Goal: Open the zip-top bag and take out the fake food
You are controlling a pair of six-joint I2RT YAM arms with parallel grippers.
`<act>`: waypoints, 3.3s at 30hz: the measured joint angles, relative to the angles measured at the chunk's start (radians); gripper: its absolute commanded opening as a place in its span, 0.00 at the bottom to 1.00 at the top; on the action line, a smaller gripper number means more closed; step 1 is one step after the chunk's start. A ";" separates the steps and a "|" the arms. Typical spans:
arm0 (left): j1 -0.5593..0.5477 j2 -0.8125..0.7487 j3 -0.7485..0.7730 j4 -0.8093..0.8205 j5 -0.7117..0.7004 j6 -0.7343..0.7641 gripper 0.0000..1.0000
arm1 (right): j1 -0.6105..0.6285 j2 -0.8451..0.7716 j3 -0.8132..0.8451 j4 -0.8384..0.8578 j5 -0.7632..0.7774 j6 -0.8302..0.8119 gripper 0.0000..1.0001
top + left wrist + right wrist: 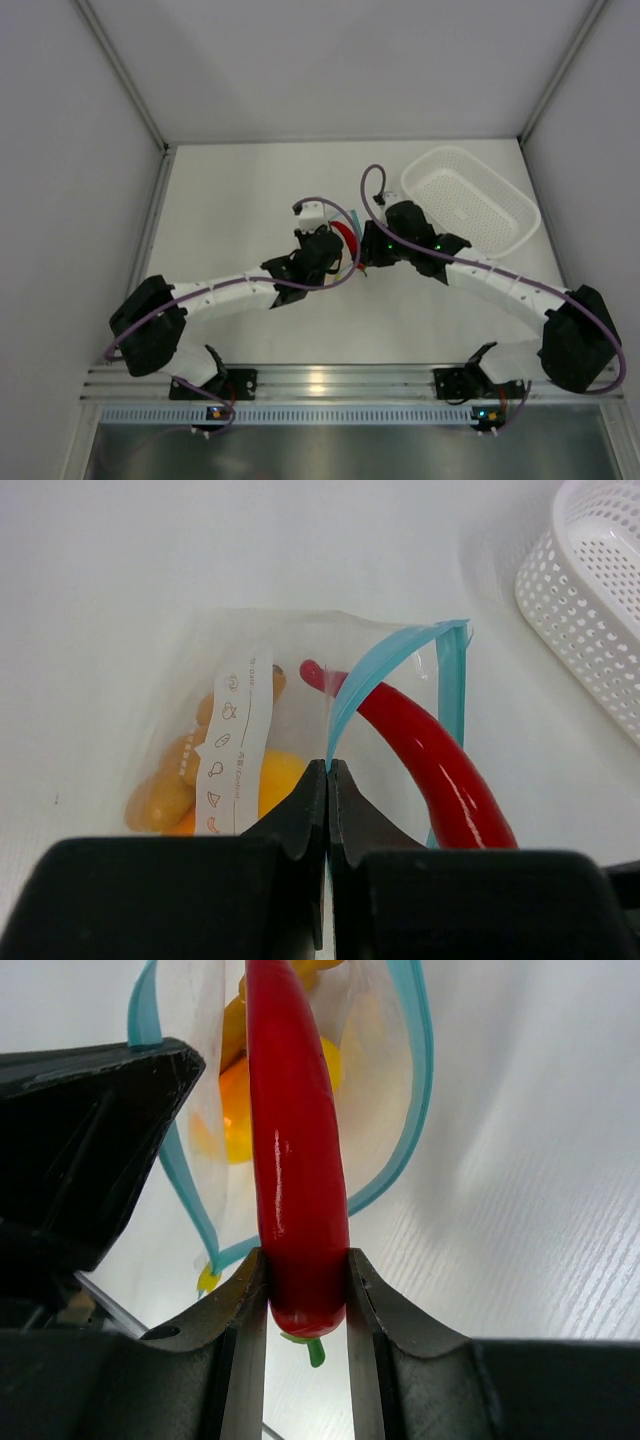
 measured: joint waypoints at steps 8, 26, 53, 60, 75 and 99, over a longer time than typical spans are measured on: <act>0.062 -0.002 0.007 -0.028 -0.018 -0.020 0.00 | -0.001 -0.135 -0.034 -0.072 -0.007 -0.032 0.00; 0.100 -0.136 0.028 -0.169 0.072 -0.070 0.00 | -0.380 -0.103 0.043 -0.194 0.182 -0.114 0.01; 0.110 -0.226 0.074 -0.298 0.386 -0.022 0.00 | -0.719 0.386 0.498 -0.214 0.116 -0.157 0.62; 0.110 -0.220 0.092 -0.298 0.418 -0.049 0.02 | -0.703 0.293 0.433 -0.197 0.053 -0.140 0.51; 0.110 -0.164 0.076 -0.237 0.364 -0.163 0.00 | -0.222 -0.158 0.092 0.018 -0.034 0.113 0.39; 0.110 -0.177 -0.047 -0.108 0.289 -0.312 0.00 | 0.091 0.071 0.062 0.177 0.154 0.264 0.39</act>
